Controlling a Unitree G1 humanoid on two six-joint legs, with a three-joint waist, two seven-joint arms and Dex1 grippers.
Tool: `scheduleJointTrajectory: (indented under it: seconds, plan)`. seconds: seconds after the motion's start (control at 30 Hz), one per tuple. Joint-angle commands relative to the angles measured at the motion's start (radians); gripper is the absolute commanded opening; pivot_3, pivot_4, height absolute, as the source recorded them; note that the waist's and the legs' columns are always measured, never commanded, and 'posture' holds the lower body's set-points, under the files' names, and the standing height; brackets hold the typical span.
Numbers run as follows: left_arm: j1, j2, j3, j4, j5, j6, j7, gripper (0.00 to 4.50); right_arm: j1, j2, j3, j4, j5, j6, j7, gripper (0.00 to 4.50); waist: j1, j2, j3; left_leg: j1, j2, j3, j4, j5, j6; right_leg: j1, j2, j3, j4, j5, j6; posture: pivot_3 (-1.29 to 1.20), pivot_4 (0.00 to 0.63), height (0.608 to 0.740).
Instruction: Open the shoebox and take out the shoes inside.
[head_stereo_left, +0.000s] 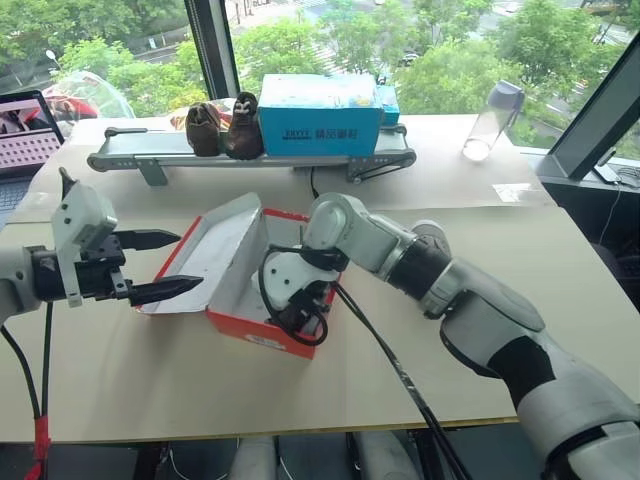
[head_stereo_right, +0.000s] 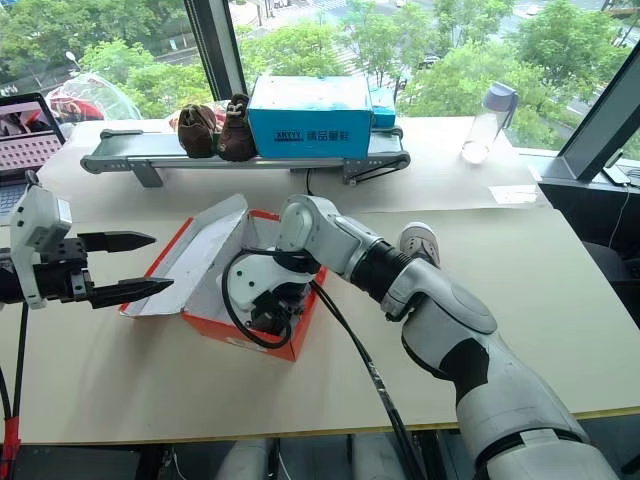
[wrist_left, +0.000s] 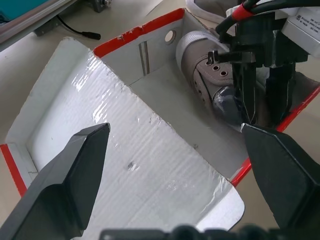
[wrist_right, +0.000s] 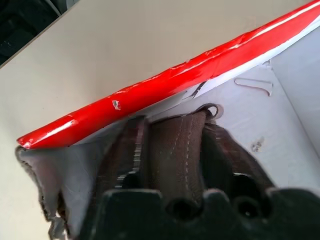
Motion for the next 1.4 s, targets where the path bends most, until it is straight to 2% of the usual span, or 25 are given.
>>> scheduleJointTrajectory:
  seconds: [0.03, 0.23, 0.47, 0.67, 0.93, 1.17, 1.4]
  plan:
    - [-0.02, 0.022, 0.027, -0.013, -0.007, -0.009, 0.007, 4.5, -0.007, 0.001, 0.002, 0.004, -0.002, -0.036, 0.048, 0.03, 0.0, 0.0, 0.0, 0.0, 0.0, 0.0, 0.0, 0.0, 0.0, 0.0, 0.0, 0.0, 0.0, 0.0, 0.0, 0.0, 0.15, 0.74]
    - [-0.056, 0.008, -0.018, -0.004, -0.009, -0.016, 0.014, 4.5, -0.011, 0.011, -0.059, -0.005, -0.05, -0.1, 0.046, 0.03, 0.0, 0.0, 0.0, 0.0, 0.0, 0.0, 0.0, 0.0, 0.0, 0.0, 0.0, 0.0, 0.0, 0.0, 0.001, 0.0, 0.15, 0.74]
    - [-0.103, -0.005, -0.073, 0.025, 0.004, -0.041, 0.015, 4.5, -0.098, 0.003, -0.114, 0.114, -0.214, -0.359, -0.083, 0.03, 0.0, 0.0, 0.0, 0.0, 0.001, 0.0, 0.0, 0.0, 0.0, 0.0, 0.001, 0.0, 0.0, 0.0, 0.001, 0.0, 0.15, 0.74]
    - [-0.138, -0.012, -0.112, 0.052, 0.013, -0.067, 0.009, 4.5, -0.127, -0.035, -0.176, 0.091, -0.237, -0.416, -0.054, 0.03, 0.0, 0.0, 0.0, 0.0, 0.001, 0.0, -0.001, 0.0, 0.0, -0.001, 0.001, 0.0, -0.001, 0.0, 0.0, 0.0, 0.15, 0.74]
    - [-0.251, -0.046, -0.213, 0.134, 0.051, -0.113, -0.019, 4.5, -0.198, -0.151, -0.307, 0.047, -0.224, -0.326, -0.009, 0.03, 0.006, 0.0, 0.0, -0.001, 0.0, 0.0, -0.001, 0.0, 0.0, -0.001, 0.001, 0.0, 0.0, 0.0, 0.0, 0.0, 0.15, 0.74]
    - [-0.363, -0.092, -0.305, 0.229, 0.105, -0.158, -0.064, 4.5, -0.283, -0.287, -0.377, 0.185, -0.273, -0.312, -0.013, 0.03, 0.008, 0.0, 0.0, -0.001, 0.0, 0.0, -0.001, 0.0, 0.0, -0.001, 0.0, 0.0, -0.001, 0.001, -0.001, 0.0, 0.15, 0.74]
    - [-0.405, -0.119, -0.334, 0.248, 0.126, -0.164, -0.081, 4.5, -0.204, -0.394, -0.326, 0.383, -0.346, -0.536, 0.042, 0.03, 0.003, 0.0, 0.0, -0.001, -0.001, 0.0, -0.001, 0.0, 0.0, -0.001, 0.0, 0.0, -0.001, 0.001, -0.002, 0.0, 0.15, 0.74]
